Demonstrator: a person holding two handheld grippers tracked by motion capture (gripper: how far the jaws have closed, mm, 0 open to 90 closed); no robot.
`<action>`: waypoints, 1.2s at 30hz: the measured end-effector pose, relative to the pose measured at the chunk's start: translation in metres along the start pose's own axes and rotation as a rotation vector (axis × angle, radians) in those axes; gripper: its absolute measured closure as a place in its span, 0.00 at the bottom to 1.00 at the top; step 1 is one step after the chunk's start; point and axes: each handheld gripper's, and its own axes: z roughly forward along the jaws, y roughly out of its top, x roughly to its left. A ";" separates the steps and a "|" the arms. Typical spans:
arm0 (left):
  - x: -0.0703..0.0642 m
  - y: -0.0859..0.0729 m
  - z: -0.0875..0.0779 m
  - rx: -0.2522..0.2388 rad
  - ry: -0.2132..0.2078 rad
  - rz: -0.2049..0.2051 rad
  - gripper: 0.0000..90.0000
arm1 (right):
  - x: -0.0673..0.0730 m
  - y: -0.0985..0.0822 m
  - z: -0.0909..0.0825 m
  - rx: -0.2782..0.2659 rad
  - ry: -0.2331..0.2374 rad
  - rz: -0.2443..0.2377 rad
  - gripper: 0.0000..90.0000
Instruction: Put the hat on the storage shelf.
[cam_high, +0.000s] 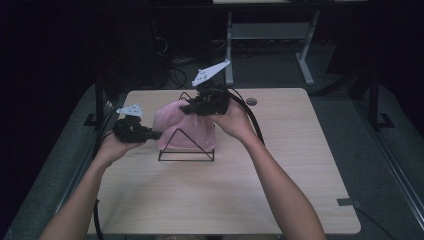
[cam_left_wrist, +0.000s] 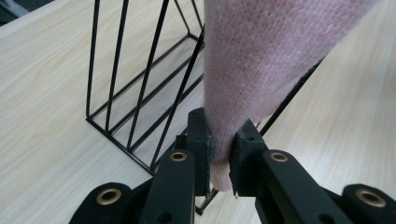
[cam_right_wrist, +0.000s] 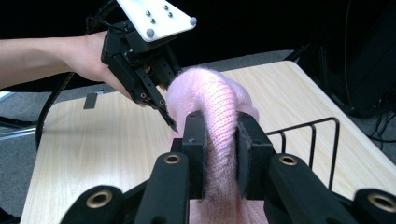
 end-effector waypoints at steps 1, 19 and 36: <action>-0.001 -0.001 0.001 0.003 0.000 -0.009 0.88 | 0.000 -0.001 0.001 0.003 0.004 0.005 0.84; -0.002 -0.010 0.015 0.105 0.025 0.031 0.90 | 0.000 -0.017 0.017 0.038 0.041 0.046 0.83; 0.001 -0.023 0.024 0.129 0.020 0.016 0.91 | -0.002 -0.030 0.029 0.069 0.077 0.083 0.74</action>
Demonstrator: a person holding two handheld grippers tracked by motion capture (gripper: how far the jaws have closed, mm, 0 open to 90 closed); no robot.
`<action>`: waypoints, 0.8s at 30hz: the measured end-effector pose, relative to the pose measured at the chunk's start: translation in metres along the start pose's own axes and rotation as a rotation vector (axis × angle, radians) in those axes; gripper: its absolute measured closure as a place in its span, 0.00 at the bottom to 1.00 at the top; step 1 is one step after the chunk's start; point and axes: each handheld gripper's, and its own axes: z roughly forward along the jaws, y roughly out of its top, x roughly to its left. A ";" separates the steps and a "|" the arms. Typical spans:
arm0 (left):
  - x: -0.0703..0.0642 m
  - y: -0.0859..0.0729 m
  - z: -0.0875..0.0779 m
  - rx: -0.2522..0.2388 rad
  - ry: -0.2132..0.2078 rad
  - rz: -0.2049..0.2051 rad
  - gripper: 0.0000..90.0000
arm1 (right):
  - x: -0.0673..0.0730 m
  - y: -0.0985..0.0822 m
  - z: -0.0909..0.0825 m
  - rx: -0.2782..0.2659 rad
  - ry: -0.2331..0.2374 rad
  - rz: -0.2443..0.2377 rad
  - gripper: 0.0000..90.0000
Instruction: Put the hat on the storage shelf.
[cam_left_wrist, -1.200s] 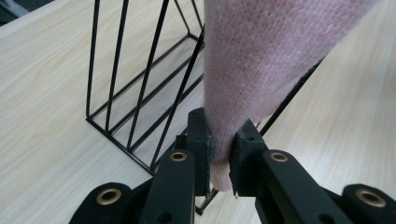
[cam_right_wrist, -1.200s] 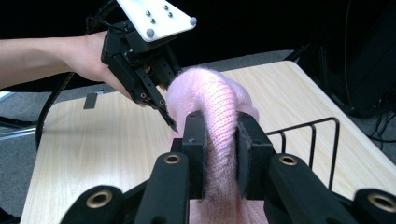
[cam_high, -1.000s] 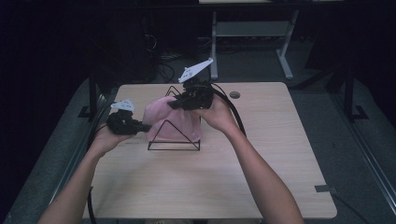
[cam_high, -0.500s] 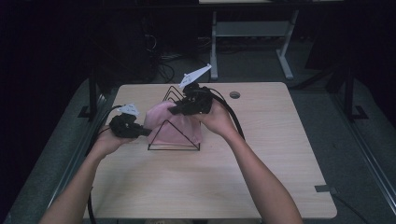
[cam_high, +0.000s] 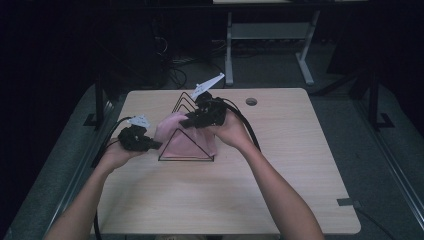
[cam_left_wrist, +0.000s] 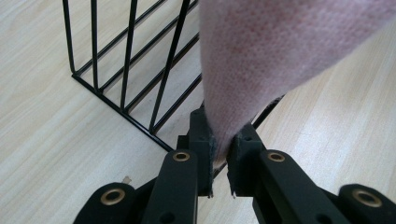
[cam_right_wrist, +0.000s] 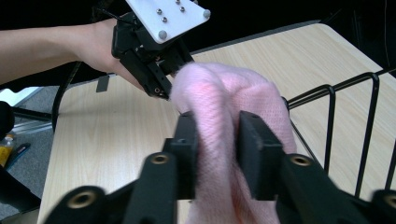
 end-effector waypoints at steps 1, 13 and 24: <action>0.000 0.000 0.000 0.005 -0.002 0.003 0.91 | 0.001 -0.001 -0.001 -0.001 0.001 0.006 0.73; 0.003 -0.003 0.000 0.012 -0.003 -0.012 0.91 | 0.001 -0.009 -0.010 -0.002 0.025 -0.007 0.76; -0.001 -0.002 -0.002 -0.002 -0.027 -0.011 0.87 | 0.004 -0.005 -0.009 -0.001 0.043 -0.026 0.87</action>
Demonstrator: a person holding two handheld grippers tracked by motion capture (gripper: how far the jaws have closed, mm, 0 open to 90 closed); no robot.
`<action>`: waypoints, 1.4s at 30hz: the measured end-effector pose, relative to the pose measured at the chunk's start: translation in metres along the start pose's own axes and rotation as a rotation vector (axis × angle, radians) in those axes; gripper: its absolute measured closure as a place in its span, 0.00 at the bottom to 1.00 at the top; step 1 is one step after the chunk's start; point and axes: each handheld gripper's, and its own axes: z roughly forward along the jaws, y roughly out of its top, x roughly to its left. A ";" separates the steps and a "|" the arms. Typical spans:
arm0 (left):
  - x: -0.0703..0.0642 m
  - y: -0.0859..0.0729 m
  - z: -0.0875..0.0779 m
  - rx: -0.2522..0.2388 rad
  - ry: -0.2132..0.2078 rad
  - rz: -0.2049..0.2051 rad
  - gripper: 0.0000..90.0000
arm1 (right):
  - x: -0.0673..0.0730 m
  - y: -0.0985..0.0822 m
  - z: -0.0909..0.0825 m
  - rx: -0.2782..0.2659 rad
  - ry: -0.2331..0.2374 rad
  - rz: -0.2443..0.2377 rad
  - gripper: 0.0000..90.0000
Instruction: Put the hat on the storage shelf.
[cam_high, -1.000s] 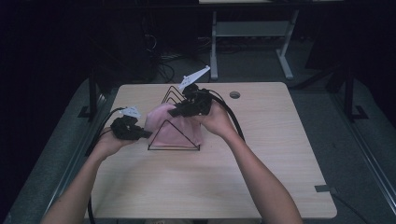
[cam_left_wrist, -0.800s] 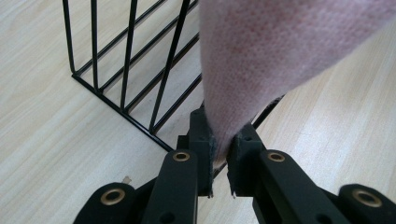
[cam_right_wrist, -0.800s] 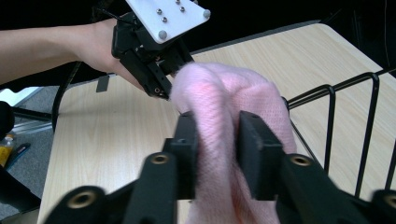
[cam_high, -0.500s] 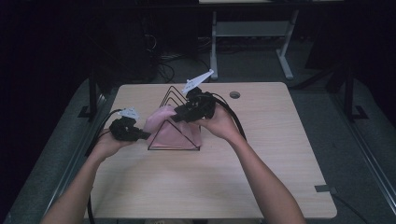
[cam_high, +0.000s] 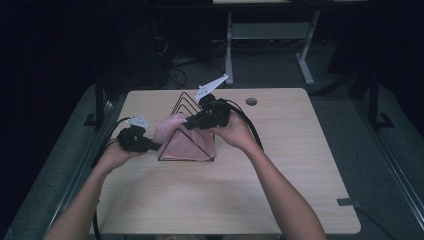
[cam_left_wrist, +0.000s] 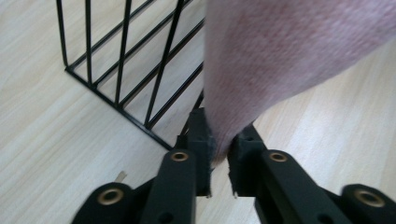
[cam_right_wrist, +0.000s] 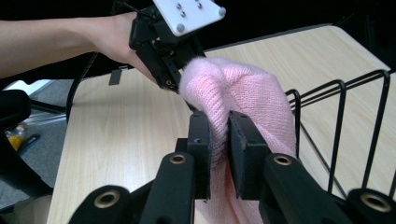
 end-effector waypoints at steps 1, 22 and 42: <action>0.000 0.001 -0.002 -0.011 -0.002 0.003 0.84 | -0.001 -0.001 0.000 -0.001 -0.001 -0.003 0.87; -0.016 0.052 -0.049 -0.205 -0.062 0.102 0.77 | -0.022 -0.008 0.006 -0.032 0.054 0.060 0.63; -0.016 0.041 -0.041 -0.140 -0.067 0.111 0.93 | -0.022 -0.010 0.014 -0.001 0.115 0.041 0.86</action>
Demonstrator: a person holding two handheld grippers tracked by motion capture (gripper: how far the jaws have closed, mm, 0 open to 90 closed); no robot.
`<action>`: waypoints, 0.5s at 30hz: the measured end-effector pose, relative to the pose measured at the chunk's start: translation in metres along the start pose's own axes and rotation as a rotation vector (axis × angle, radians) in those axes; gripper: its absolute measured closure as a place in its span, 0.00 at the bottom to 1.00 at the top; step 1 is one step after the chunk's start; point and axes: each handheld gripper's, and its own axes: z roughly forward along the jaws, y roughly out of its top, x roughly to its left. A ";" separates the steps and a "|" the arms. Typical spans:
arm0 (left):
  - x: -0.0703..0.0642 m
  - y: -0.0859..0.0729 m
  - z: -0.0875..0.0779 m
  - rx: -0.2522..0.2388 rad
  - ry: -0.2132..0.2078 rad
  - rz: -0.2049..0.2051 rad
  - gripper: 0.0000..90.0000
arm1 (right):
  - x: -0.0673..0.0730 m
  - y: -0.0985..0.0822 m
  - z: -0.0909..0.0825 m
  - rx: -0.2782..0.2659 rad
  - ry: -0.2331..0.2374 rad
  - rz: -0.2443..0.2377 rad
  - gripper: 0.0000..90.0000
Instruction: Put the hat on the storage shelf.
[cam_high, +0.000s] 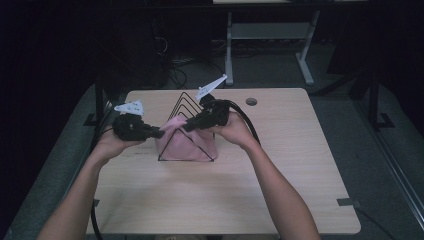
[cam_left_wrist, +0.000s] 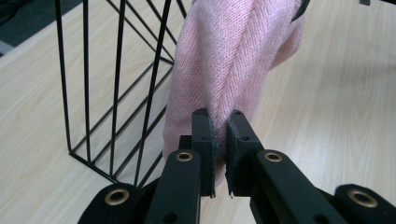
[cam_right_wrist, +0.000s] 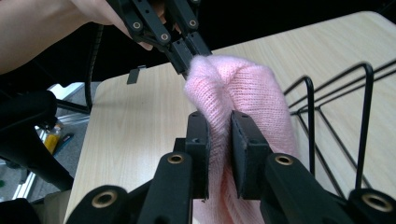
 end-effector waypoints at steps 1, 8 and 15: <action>0.000 0.001 0.000 -0.001 0.008 -0.003 0.93 | -0.002 -0.002 0.000 -0.003 0.001 0.012 0.86; 0.001 0.003 -0.001 -0.012 0.017 -0.009 0.92 | -0.002 -0.002 -0.001 -0.006 -0.007 0.015 0.83; -0.001 0.002 -0.006 -0.050 -0.001 -0.029 0.73 | 0.001 -0.009 -0.013 -0.041 -0.038 0.032 0.57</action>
